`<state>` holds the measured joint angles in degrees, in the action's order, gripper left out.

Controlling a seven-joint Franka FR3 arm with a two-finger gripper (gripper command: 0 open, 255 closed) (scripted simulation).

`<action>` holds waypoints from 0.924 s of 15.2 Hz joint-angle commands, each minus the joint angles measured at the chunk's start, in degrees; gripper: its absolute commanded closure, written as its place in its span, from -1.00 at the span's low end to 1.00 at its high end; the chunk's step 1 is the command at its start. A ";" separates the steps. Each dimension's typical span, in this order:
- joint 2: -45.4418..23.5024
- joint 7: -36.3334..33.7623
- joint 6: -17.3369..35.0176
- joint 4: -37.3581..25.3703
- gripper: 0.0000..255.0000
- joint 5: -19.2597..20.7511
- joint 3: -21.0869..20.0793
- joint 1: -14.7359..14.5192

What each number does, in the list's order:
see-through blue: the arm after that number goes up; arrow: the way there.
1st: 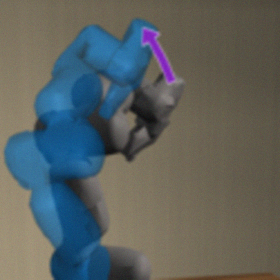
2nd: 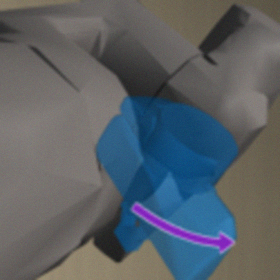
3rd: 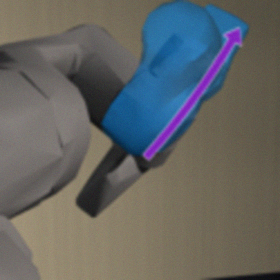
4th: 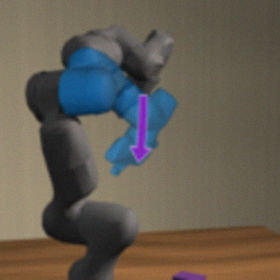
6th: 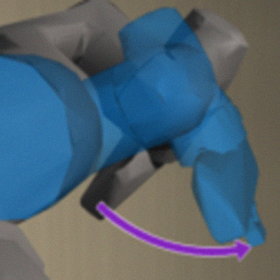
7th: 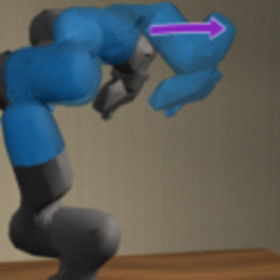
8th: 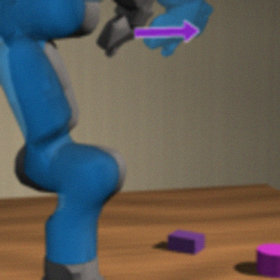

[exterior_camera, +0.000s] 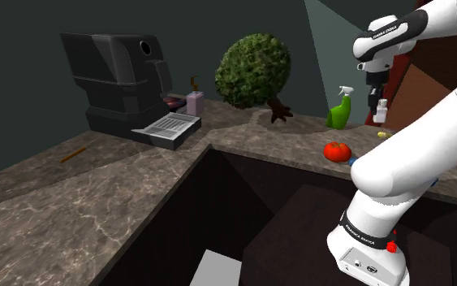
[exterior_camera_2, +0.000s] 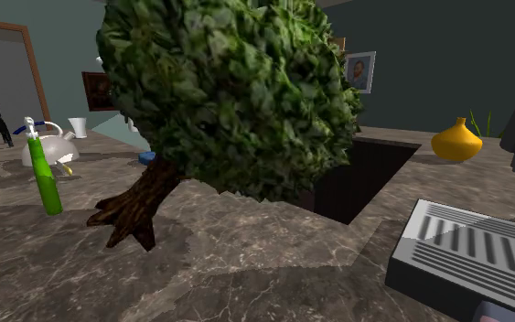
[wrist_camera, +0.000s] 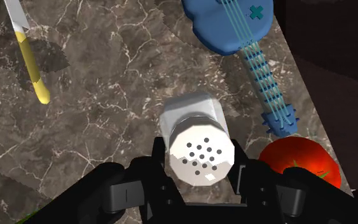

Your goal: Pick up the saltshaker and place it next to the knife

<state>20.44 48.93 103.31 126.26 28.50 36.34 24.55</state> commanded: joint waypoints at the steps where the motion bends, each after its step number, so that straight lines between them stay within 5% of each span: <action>1: -1.07 3.16 1.17 -1.09 1.00 0.49 2.46 0.88; 7: -6.64 13.02 4.84 -6.17 1.00 -0.72 10.23 2.50; 12: -15.78 24.59 8.90 -12.70 1.00 -6.96 18.34 3.73; 14: -16.34 24.49 10.47 -11.51 1.00 -7.21 18.45 3.95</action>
<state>5.18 72.48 112.61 114.66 22.03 54.10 28.33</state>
